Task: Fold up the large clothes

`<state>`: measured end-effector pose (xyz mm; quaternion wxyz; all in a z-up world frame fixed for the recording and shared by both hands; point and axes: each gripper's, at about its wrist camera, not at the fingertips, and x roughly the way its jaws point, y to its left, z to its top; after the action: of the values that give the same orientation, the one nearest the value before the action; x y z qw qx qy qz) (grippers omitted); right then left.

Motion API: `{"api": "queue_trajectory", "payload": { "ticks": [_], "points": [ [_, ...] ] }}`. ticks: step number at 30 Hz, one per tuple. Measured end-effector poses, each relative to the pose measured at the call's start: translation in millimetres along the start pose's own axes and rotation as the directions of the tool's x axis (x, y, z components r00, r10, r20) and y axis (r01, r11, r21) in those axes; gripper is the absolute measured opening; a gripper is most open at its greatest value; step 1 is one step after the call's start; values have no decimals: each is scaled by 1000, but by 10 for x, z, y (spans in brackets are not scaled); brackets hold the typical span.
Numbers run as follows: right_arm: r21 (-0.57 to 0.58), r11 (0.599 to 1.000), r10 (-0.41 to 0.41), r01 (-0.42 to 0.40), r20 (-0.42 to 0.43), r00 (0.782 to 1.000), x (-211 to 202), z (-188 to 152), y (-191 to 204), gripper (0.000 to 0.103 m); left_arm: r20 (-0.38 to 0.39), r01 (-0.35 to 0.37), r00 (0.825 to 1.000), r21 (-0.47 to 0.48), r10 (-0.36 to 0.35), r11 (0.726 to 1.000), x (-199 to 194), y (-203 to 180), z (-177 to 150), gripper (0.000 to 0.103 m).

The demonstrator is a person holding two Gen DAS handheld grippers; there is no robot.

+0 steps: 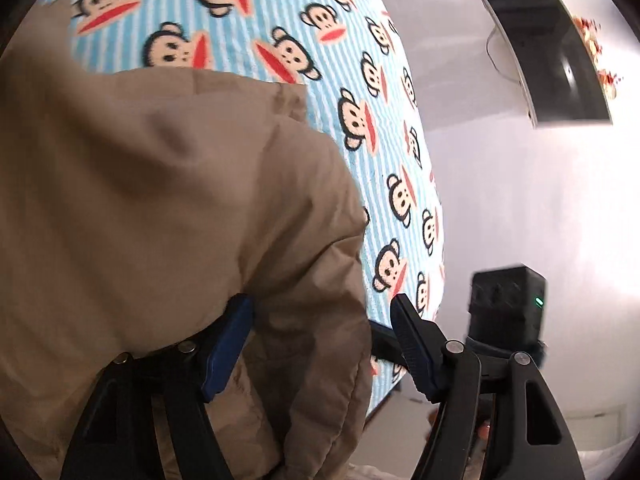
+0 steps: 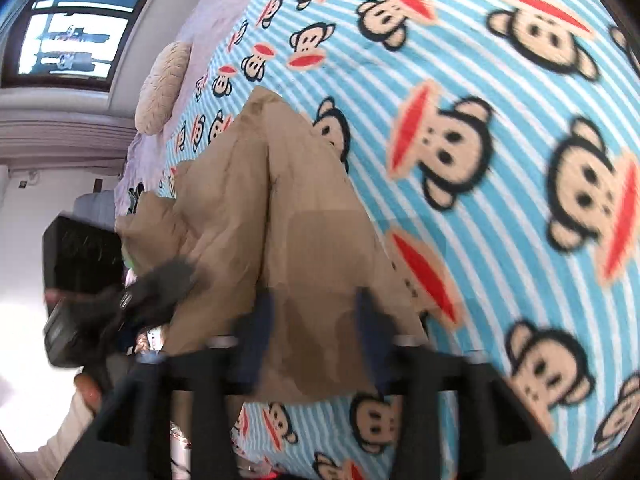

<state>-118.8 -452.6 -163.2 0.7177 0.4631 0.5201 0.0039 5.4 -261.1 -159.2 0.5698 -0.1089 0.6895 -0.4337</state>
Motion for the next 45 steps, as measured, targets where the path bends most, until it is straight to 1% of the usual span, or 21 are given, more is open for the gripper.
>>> {"api": "queue_trajectory", "payload": {
  "ticks": [4, 6, 10, 13, 14, 16, 19, 20, 21, 22, 23, 26, 27, 29, 31, 35, 37, 39, 40, 43, 45],
  "points": [
    [-25, 993, 111, -112, -26, 993, -224, -168, 33, 63, 10, -21, 1000, 31, 21, 999, -74, -123, -2, 71],
    [-35, 989, 139, -140, -46, 989, -226, -204, 104, 69, 56, -42, 998, 72, 38, 997, -225, -257, -21, 71],
    [-7, 981, 195, -196, -58, 979, -160, -171, 232, 70, 185, -100, 981, 181, 66, 978, -654, -525, -120, 71],
    [3, 973, 232, -232, -48, 972, -72, -33, 377, 81, 314, -195, 941, 203, 125, 960, -1111, -540, -264, 71],
    [-1, 977, 211, -211, -47, 976, -26, 14, 419, 82, 372, -230, 916, 182, 150, 956, -1315, -483, -332, 71],
    [6, 988, 155, -155, -63, 986, 110, 110, 454, 82, 451, -296, 863, 88, 227, 951, -1595, -233, -362, 71],
    [18, 993, 115, -114, -88, 990, 274, 188, 407, 81, 487, -337, 807, -87, 335, 938, -1912, 421, -404, 71],
    [22, 995, 96, -94, -91, 991, 325, 221, 386, 73, 489, -362, 785, -139, 382, 922, -1920, 611, -387, 71],
    [28, 998, 67, -65, -95, 993, 384, 263, 359, 50, 482, -385, 764, -192, 428, 903, -1960, 826, -411, 71],
    [30, 999, 48, -45, -103, 994, 452, 315, 334, 36, 465, -393, 754, -247, 464, 886, -1983, 1080, -432, 71],
    [17, 999, 46, -45, -109, 993, 497, 359, 338, 15, 451, -385, 756, -281, 475, 879, -1960, 1251, -448, 71],
    [-181, 982, 51, -61, -60, 997, 468, 444, 608, 13, 419, -280, 793, -395, 443, 875, -1884, 1770, -469, 71],
    [-306, 951, 36, -43, -30, 999, 428, 466, 776, 13, 422, -249, 802, -408, 423, 878, -1839, 1837, -450, 71],
    [-399, 917, 5, -11, -16, 1000, 447, 526, 903, 13, 431, -245, 806, -381, 406, 891, -1727, 1780, -363, 71],
    [-432, 901, -50, 45, 1, 999, 527, 645, 865, 13, 435, -272, 807, -325, 399, 906, -1582, 1594, -250, 71],
    [-332, 939, -109, 94, -27, 994, 685, 824, 469, 14, 436, -344, 791, -263, 429, 901, -1351, 1269, -78, 71],
    [-253, 961, -122, 114, -17, 992, 580, 846, 363, 22, 431, -395, 775, -242, 463, 886, -1253, 1084, -47, 71],
    [-234, 958, -165, 166, 24, 986, 337, 791, 405, 35, 424, -435, 761, -227, 491, 871, -1189, 1004, -39, 71],
    [-241, 957, -159, 164, 44, 986, 212, 746, 457, 37, 421, -447, 757, -224, 500, 866, -1180, 960, -49, 71],
    [-286, 954, -71, 85, 58, 996, -145, 561, 705, 45, 422, -475, 740, -222, 523, 851, -1192, 889, -51, 71],
    [-337, 941, 3, -1, 6, 1000, -288, 349, 932, 54, 433, -499, 722, -214, 540, 840, -1238, 790, -63, 71]
  ]
}}
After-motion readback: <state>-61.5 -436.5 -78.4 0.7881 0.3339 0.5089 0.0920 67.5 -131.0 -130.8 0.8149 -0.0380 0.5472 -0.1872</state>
